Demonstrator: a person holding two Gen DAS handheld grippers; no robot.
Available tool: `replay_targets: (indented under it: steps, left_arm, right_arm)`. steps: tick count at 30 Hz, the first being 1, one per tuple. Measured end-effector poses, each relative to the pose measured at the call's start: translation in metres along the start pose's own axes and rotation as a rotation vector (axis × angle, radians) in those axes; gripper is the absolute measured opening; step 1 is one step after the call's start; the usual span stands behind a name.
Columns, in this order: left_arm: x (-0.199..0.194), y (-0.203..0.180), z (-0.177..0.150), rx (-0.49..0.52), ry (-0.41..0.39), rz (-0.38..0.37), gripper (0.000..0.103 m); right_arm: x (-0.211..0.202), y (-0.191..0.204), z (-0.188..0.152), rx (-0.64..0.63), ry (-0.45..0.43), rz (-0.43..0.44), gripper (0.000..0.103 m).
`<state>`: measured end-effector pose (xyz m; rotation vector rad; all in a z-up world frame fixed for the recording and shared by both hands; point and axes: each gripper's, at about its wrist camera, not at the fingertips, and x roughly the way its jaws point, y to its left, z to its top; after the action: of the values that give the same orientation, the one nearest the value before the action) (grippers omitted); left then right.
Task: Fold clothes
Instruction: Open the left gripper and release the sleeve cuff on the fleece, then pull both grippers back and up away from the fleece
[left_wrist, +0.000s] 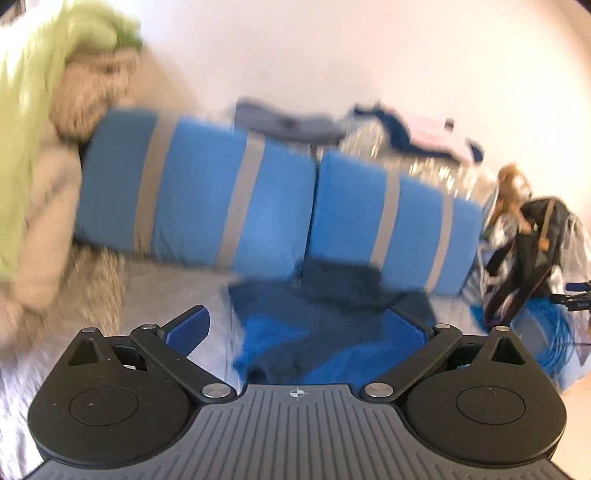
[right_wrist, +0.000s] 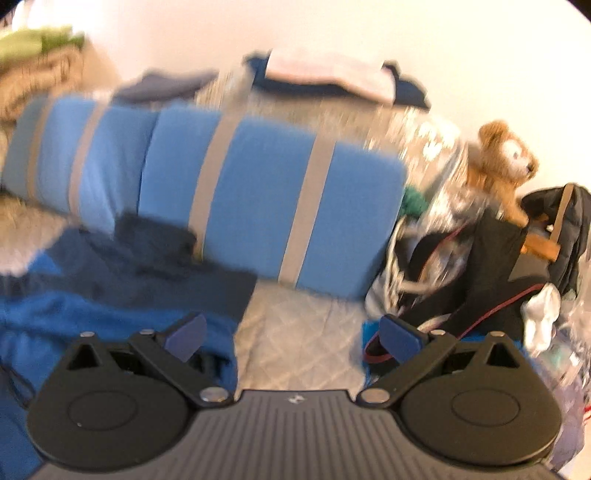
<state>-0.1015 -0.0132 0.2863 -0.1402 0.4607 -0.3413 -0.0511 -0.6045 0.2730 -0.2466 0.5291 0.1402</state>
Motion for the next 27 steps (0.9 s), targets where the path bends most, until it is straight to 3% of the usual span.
replay_targets:
  steps: [6,10,13,18,24,27]
  left_arm:
    - [-0.064,-0.012,0.044,0.025,-0.095,-0.074,0.103]
    - [-0.111,-0.037,0.062,0.151,-0.176,-0.023,0.103]
    - [-0.139,-0.054,0.065,0.185,-0.195,-0.035,0.103]
    - [-0.156,-0.064,0.039,0.218,-0.161,-0.056,0.103]
    - [-0.139,-0.066,-0.03,0.322,-0.117,0.063,0.103]
    - [-0.126,-0.064,-0.066,0.36,-0.09,0.076,0.103]
  right_arm:
    - [-0.076,-0.069,0.053,0.095,-0.129,0.003,0.103]
    - [-0.131,-0.108,0.07,0.143,-0.21,-0.018,0.103]
    - [-0.167,-0.129,0.07,0.166,-0.252,-0.029,0.103]
    - [-0.194,-0.135,0.042,0.144,-0.246,-0.033,0.103]
    - [-0.184,-0.113,-0.029,0.098,-0.236,0.002,0.103]
    - [-0.171,-0.099,-0.068,0.073,-0.252,0.038,0.103]
